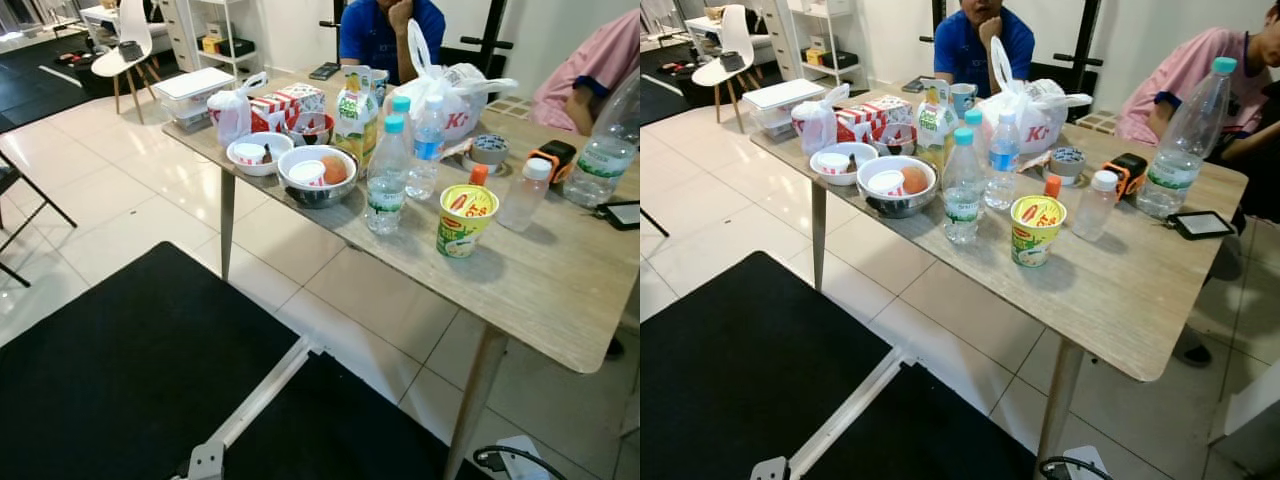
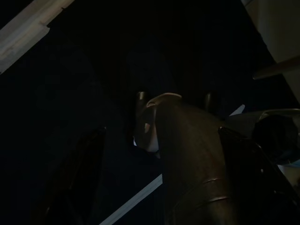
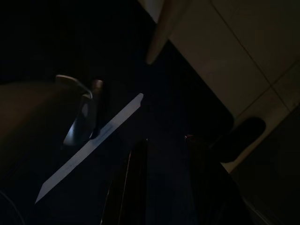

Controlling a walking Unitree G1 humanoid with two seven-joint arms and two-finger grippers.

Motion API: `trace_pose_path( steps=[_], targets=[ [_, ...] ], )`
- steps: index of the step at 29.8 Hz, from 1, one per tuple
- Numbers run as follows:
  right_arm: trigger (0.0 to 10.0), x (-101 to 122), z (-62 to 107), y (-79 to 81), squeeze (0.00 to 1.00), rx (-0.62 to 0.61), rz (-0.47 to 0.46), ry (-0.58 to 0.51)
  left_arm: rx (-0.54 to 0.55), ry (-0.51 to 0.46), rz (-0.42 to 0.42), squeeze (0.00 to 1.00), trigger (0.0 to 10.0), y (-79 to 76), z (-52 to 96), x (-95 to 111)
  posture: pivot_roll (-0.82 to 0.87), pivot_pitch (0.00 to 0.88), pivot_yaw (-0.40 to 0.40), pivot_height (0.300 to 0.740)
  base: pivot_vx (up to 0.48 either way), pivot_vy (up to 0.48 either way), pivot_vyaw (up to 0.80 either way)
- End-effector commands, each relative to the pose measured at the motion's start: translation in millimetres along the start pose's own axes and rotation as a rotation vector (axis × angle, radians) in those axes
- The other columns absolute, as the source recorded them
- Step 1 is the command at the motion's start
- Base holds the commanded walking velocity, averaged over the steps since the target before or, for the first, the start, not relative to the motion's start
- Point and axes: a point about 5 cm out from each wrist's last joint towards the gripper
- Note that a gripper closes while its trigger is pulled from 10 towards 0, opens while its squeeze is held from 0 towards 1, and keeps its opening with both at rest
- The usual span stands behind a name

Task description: Restocking fridge

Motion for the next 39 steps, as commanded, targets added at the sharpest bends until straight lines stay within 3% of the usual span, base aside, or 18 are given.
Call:
trace_pose_path(
  steps=[1, 16, 17, 19, 20, 23, 27, 30, 32, 35, 39],
  targets=[
    [10.0, 6.4, -0.4, 1.2, 0.0, -0.008, -0.005, -0.019, -0.003, 0.01, -0.003, 0.0, 10.0, -1.6, -0.4, -1.0, -0.02, 0.0, 0.027, 0.74, 0.0, -0.454, 0.0],
    [10.0, -2.5, 0.0, -1.8, 0.0, -0.066, 0.02, 0.004, 0.014, -0.027, 0.021, 0.0, 10.0, 2.3, -1.4, 8.7, -0.02, 0.0, 0.025, 0.74, 0.0, -0.03, 0.0],
    [10.0, -1.9, 0.6, -7.1, 0.53, -0.096, 0.024, -0.002, 0.009, -0.022, 0.013, 0.0, 10.0, 0.7, -1.6, 7.7, -0.02, 0.0, 0.026, 0.74, 0.0, 0.0, 0.0],
    [10.0, -1.2, 1.2, -10.8, 0.53, -0.117, 0.027, -0.007, 0.005, -0.017, 0.007, 0.0, 10.0, -0.4, -1.8, 6.9, -0.02, 0.0, 0.026, 0.74, 0.0, 0.0, 0.0],
    [10.0, 0.1, 2.2, -17.4, 1.0, -0.154, 0.011, -0.017, 0.001, -0.013, -0.003, 0.0, 10.0, -1.6, -1.8, 5.6, -0.02, 0.0, 0.026, 0.74, 0.0, 0.0, 0.0],
    [10.0, 3.9, 6.3, -38.3, 1.0, -0.253, -0.053, -0.044, 0.003, -0.009, -0.001, 0.0, 10.0, -2.1, -1.3, 3.1, -0.02, 0.0, 0.024, 0.74, 0.0, 0.0, 0.0],
    [10.0, 5.6, 8.2, -46.6, 1.0, -0.285, -0.1, -0.058, 0.005, -0.007, 0.002, 0.0, 10.0, -1.9, -1.0, 1.8, -0.02, 0.0, 0.02, 0.74, 0.0, 0.0, 0.0],
    [10.0, 11.5, 15.3, -71.5, 1.0, -0.393, -0.22, -0.097, 0.004, -0.002, 0.009, 0.0, 10.0, -2.9, -0.6, -1.2, -0.02, 0.0, 0.018, 0.74, 0.0, 0.0, 0.0],
    [10.0, 14.0, 17.3, -77.3, 1.0, -0.419, -0.238, -0.11, 0.003, -0.002, 0.01, 0.0, 10.0, -3.2, -0.6, -1.5, -0.02, 0.0, 0.02, 0.74, 0.0, 0.0, 0.0],
    [10.0, 26.9, 21.6, -88.3, 1.0, -0.468, -0.274, -0.168, 0.002, -0.002, 0.012, 0.0, 10.0, -3.4, -0.5, -2.0, -0.03, 0.0, 0.021, 0.74, 0.0, 0.0, 0.0],
    [10.0, 74.2, 37.9, -114.0, 1.0, -0.605, -0.346, -0.345, 0.003, -0.001, 0.008, 0.0, 10.0, -2.7, -0.3, -2.1, -0.03, 0.0, 0.025, 0.74, 0.0, 0.0, 0.0]
  ],
)
Point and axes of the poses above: a point about 5 cm out from each wrist's last joint towards the gripper, its own z axis pointing back from the gripper into the wrist, its own x axis along the axis of the wrist's last joint, y = z × x, and after that the axes turned 13 degrees about -z, right-handed
